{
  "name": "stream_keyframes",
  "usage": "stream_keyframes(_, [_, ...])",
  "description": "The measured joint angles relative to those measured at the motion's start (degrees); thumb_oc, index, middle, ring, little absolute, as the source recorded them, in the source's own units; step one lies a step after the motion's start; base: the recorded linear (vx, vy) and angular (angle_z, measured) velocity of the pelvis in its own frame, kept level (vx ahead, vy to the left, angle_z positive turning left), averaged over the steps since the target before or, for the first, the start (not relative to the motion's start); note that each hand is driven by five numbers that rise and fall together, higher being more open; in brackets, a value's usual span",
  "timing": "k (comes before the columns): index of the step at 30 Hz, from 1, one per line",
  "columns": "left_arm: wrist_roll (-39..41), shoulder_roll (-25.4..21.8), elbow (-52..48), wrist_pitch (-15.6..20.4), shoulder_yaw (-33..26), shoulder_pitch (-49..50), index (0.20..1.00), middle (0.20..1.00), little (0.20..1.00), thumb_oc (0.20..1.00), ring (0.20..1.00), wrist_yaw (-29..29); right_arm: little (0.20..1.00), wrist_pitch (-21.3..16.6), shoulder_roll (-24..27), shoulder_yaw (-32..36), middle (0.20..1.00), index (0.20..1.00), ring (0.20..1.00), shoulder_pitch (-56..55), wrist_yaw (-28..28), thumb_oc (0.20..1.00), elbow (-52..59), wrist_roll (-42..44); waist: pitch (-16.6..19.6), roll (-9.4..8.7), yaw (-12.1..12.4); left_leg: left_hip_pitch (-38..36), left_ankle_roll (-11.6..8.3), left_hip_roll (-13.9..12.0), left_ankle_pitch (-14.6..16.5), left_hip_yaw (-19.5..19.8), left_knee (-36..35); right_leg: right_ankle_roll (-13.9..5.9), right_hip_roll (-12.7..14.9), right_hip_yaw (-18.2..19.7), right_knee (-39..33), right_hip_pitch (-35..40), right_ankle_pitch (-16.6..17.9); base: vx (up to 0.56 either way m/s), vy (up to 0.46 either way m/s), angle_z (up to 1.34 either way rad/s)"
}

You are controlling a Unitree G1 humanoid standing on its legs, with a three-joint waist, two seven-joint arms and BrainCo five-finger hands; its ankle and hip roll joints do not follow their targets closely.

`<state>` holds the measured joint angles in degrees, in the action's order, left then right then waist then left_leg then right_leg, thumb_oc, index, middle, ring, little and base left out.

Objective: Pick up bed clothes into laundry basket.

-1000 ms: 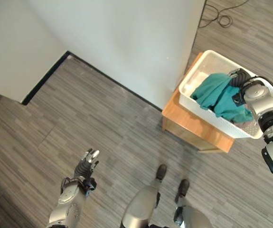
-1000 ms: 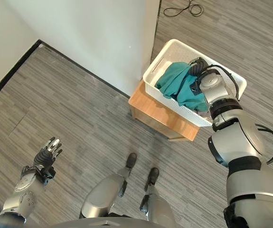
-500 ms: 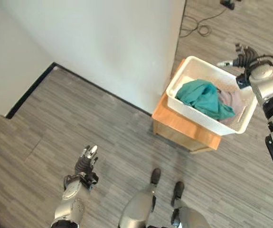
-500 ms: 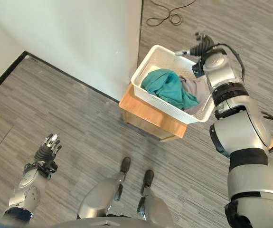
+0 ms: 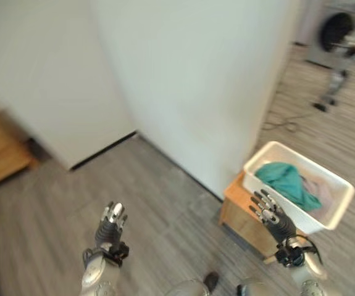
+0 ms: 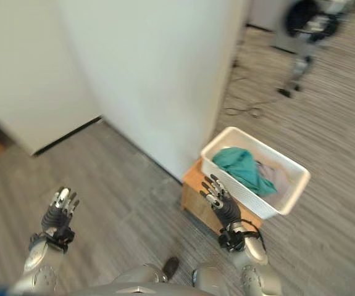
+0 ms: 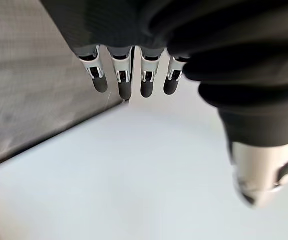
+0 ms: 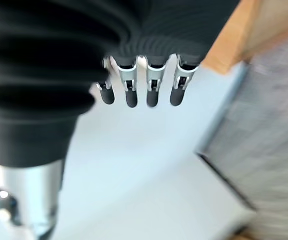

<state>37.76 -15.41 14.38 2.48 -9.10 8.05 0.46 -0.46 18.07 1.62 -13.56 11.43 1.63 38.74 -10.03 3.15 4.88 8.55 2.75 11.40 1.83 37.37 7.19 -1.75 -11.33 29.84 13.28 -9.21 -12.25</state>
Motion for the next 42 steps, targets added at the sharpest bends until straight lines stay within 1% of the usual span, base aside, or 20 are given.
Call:
stream_keyframes(2, [-0.4,-3.2,0.0,-0.1,3.3,-1.7,1.000,1.000,1.000,1.000,1.000,-1.1,1.000,-0.9,-2.8,6.6,1.000,1.000,1.000,-0.4,-0.8,1.000,0.6,0.0,-1.4,-4.13,-3.5,0.3,-0.56,3.9,-1.1,1.2,3.8,1.33,3.7,-2.1,-3.8,-0.5,1.1,0.07,-0.171,2.66])
stream_keyframes(3, [-1.1,-2.4,-1.0,-0.3,3.6,1.3,1.000,1.000,1.000,1.000,1.000,-1.6,1.000,-1.4,-3.4,9.3,1.000,1.000,1.000,-0.1,-1.6,1.000,-0.4,0.1,-1.8,-5.70,-3.0,-1.7,-0.43,5.1,3.8,-3.4,15.9,0.88,5.9,-5.3,-0.5,-0.2,4.8,0.09,-0.263,1.66])
stream_keyframes(4, [-1.4,-0.7,-2.8,-0.5,3.7,4.3,1.000,1.000,1.000,1.000,1.000,-1.7,1.000,-1.7,-2.1,9.4,1.000,1.000,1.000,-0.9,-1.8,1.000,0.4,0.1,-0.6,-4.01,-4.2,-5.7,-0.56,2.2,8.3,-2.7,12.5,0.40,5.8,-8.3,0.0,-0.7,5.0,0.13,-0.289,1.20])
stream_keyframes(7, [-2.5,3.4,-5.5,-0.5,2.6,8.3,1.000,1.000,1.000,1.000,1.000,-1.9,1.000,-1.1,-1.7,8.0,1.000,1.000,1.000,-0.9,-2.2,1.000,-2.4,0.2,-0.2,-2.83,-3.0,-6.7,0.33,-1.7,7.9,-2.9,4.4,-0.59,5.0,-12.2,7.7,-1.6,3.9,0.15,-0.308,1.07])
stream_keyframes(9, [-2.3,4.2,-6.2,-0.4,1.6,9.3,1.000,1.000,1.000,1.000,1.000,-1.8,1.000,-1.1,-0.9,7.0,1.000,1.000,1.000,-0.9,-2.4,1.000,-2.9,0.2,0.9,-5.31,-1.9,-4.5,-0.51,-1.9,7.6,-4.7,3.0,1.78,6.2,-12.8,2.4,2.2,5.5,0.03,-0.212,1.34])
stream_keyframes(10, [-2.0,4.8,-5.0,-0.4,1.4,8.3,1.000,1.000,1.000,1.000,1.000,-1.3,1.000,-1.1,-0.3,7.0,1.000,1.000,1.000,-0.9,-2.7,1.000,-3.4,0.1,0.8,-4.79,-2.3,-3.7,-0.35,-2.7,7.8,-5.9,3.1,1.68,6.5,-14.9,0.9,3.2,6.3,-0.07,-0.125,1.83])
stream_keyframes(12, [-1.9,4.5,-2.4,-0.7,4.1,5.7,1.000,1.000,1.000,1.000,1.000,-0.8,1.000,-1.2,-1.1,7.4,1.000,1.000,1.000,-1.2,-4.3,1.000,-4.8,0.1,0.5,-5.44,-5.3,-0.1,0.37,-7.8,8.4,-27.0,3.7,2.91,10.9,-26.3,-5.6,6.8,9.6,-0.20,-0.096,2.42])
stream_keyframes(15, [-2.0,3.7,-2.5,-1.1,6.4,5.6,1.000,1.000,1.000,1.000,1.000,-0.8,1.000,-1.8,-3.2,7.5,1.000,1.000,1.000,-1.7,-6.4,1.000,-4.5,0.2,0.6,-6.83,-7.6,-1.6,-2.35,-15.4,9.6,-50.6,8.1,3.87,14.0,-36.0,-8.3,10.2,10.0,-0.17,-0.030,1.84])
stream_keyframes(16, [-2.1,3.7,-2.9,-1.3,6.5,5.9,1.000,1.000,1.000,1.000,1.000,-0.8,1.000,-2.1,-4.1,7.6,1.000,1.000,1.000,-1.9,-6.8,1.000,-4.2,0.2,0.9,-6.03,-7.8,-2.7,-2.83,-16.3,9.8,-51.6,8.9,3.72,14.8,-38.5,-8.6,10.5,10.0,-0.18,0.016,2.19])
stream_keyframes(17, [-3.0,3.7,-3.6,-2.0,7.4,5.8,1.000,1.000,1.000,1.000,1.000,-0.8,1.000,-3.0,-6.3,10.3,1.000,1.000,1.000,-4.0,-7.2,1.000,-3.8,0.7,1.2,-6.12,-9.5,-4.9,-7.11,-19.7,10.6,-61.3,8.9,2.57,17.1,-46.4,-11.9,13.4,11.0,-0.06,0.019,2.85])
stream_keyframes(18, [-3.2,4.5,-4.5,-2.2,8.6,5.5,1.000,1.000,1.000,1.000,1.000,-1.1,1.000,-3.6,-8.0,12.8,1.000,1.000,1.000,-7.1,-7.5,1.000,-3.6,1.2,1.8,-5.40,-11.2,-5.7,-7.72,-20.4,10.5,-64.6,8.4,1.75,18.2,-50.8,-12.9,14.4,11.0,-0.05,0.048,2.72])
stream_keyframes(20, [-4.4,5.8,-8.0,-2.0,8.7,7.6,1.000,1.000,1.000,1.000,1.000,-1.1,1.000,-3.3,-5.7,14.2,1.000,1.000,1.000,-7.9,-7.5,1.000,-4.0,2.3,2.3,-0.37,-10.5,-10.1,-7.60,-20.3,4.0,-58.5,-1.5,-1.07,17.4,-51.4,-10.7,12.3,10.6,-0.02,0.072,1.21])
stream_keyframes(21, [-5.2,5.7,-7.1,-2.6,7.7,8.4,1.000,1.000,1.000,1.000,1.000,-0.7,1.000,-3.0,-6.7,13.0,1.000,1.000,1.000,-6.6,-7.5,1.000,-4.7,2.4,2.0,-0.51,-9.9,-11.2,-4.28,-17.2,0.7,-57.9,-4.2,-1.72,20.4,-48.9,-8.9,11.5,11.3,0.00,0.113,0.30])
stream_keyframes(27, [-5.4,3.9,-6.3,-2.7,4.2,9.7,1.000,1.000,1.000,1.000,1.000,-0.4,1.000,-1.2,-7.6,6.4,1.000,1.000,1.000,-3.7,-7.0,1.000,-4.8,2.3,2.3,-5.83,-8.8,-9.7,-1.60,-13.1,0.1,-55.8,-5.3,-5.37,24.5,-44.6,-1.6,6.5,12.0,-0.03,0.146,0.16])
stream_keyframes(29, [-6.1,3.7,-4.6,-2.7,4.3,8.1,1.000,1.000,1.000,1.000,1.000,-0.2,1.000,-1.0,-7.6,6.2,1.000,1.000,1.000,-3.6,-6.6,1.000,-4.8,2.3,0.9,-4.88,-9.7,-9.5,-0.22,-12.2,-0.1,-51.8,-5.9,-7.45,24.9,-36.7,12.3,0.8,12.2,-0.04,0.039,0.79])
stream_keyframes(31, [-7.6,2.6,-4.6,-2.5,4.5,7.3,1.000,1.000,1.000,1.000,1.000,-0.1,1.000,-0.8,-7.8,5.2,1.000,1.000,1.000,-4.7,-6.5,1.000,-4.9,2.2,0.8,-4.52,-10.8,-8.7,-0.14,-12.0,-0.4,-48.6,-5.9,-8.67,20.2,-26.2,18.2,-2.4,9.6,0.10,-0.004,0.90])
stream_keyframes(33, [-7.6,1.8,-4.5,-2.3,4.3,7.5,1.000,1.000,1.000,1.000,1.000,-0.1,1.000,-0.7,-7.9,4.9,1.000,1.000,1.000,-4.0,-5.9,1.000,-5.0,2.2,0.5,-4.01,-10.9,-8.3,-0.13,-11.5,-0.4,-47.4,-6.9,-7.53,17.0,-22.5,14.3,-3.5,7.4,0.09,-0.030,0.58])
stream_keyframes(35, [-7.6,1.5,-4.7,-2.4,4.3,7.9,1.000,1.000,1.000,1.000,1.000,-0.1,1.000,-0.7,-7.8,5.7,1.000,1.000,1.000,-3.1,-5.7,1.000,-4.9,2.2,-0.1,-2.92,-11.1,-7.8,-0.22,-10.9,-1.1,-48.0,-7.0,-6.40,16.9,-23.3,-0.5,-2.3,7.4,0.06,-0.087,0.62])
stream_keyframes(39, [-6.7,3.6,-7.0,-1.2,5.1,11.7,1.000,1.000,1.000,1.000,1.000,0.2,1.000,-0.2,-7.0,4.5,1.000,1.000,1.000,-3.6,-5.8,1.000,-7.7,2.0,1.7,-3.75,-9.3,-7.9,-1.15,-9.3,-1.9,-48.2,-7.0,-5.31,17.1,-24.4,-3.1,-0.5,9.0,0.04,-0.122,0.50])
stream_keyframes(42, [-6.4,5.4,-5.6,-1.2,7.4,12.1,1.000,1.000,1.000,1.000,1.000,0.8,1.000,-0.1,-5.4,3.5,1.000,1.000,1.000,-1.7,-5.9,1.000,-9.3,1.7,3.1,-3.30,-7.1,-7.8,-1.79,-11.1,-2.1,-46.0,-8.2,-5.78,15.5,-26.6,-9.6,2.3,10.3,0.05,-0.085,0.19])
